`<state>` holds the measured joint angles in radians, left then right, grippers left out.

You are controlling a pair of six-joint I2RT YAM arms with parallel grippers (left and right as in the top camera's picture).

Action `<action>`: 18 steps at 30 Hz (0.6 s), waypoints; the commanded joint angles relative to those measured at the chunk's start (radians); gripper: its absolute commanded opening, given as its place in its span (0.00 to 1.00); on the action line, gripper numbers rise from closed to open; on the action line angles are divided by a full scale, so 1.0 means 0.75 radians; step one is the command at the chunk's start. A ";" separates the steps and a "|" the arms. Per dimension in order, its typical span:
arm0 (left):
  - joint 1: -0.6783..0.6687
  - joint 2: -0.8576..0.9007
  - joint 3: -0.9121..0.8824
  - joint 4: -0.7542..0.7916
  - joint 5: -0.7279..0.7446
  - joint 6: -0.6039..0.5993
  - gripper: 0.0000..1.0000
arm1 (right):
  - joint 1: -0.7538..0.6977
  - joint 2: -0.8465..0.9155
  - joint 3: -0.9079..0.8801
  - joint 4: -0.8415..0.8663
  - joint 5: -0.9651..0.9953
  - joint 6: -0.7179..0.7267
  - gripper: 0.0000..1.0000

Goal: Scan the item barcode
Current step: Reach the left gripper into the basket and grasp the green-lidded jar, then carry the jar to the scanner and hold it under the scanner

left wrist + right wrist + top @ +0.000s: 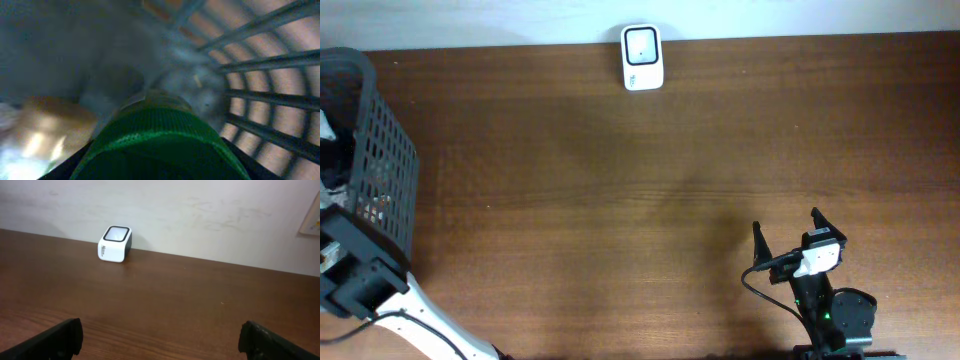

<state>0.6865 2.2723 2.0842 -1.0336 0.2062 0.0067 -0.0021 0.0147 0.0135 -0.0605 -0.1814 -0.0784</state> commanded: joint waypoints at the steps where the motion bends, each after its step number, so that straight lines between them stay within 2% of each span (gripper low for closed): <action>1: -0.001 -0.266 0.090 -0.015 0.011 -0.071 0.59 | 0.003 -0.011 -0.011 -0.005 0.003 0.010 0.98; 13: -0.052 -0.835 0.090 -0.047 0.084 -0.233 0.59 | 0.003 -0.011 -0.011 -0.005 0.003 0.010 0.98; 15: -0.084 -0.890 0.090 -0.055 0.093 -0.233 0.59 | 0.003 -0.011 -0.011 -0.005 0.003 0.010 0.98; 18: -0.229 -0.959 0.090 -0.111 0.106 -0.232 0.59 | 0.003 -0.011 -0.011 -0.005 0.003 0.010 0.98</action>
<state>0.6006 1.6108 2.1292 -1.0977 0.2497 -0.1543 -0.0021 0.0147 0.0135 -0.0605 -0.1814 -0.0780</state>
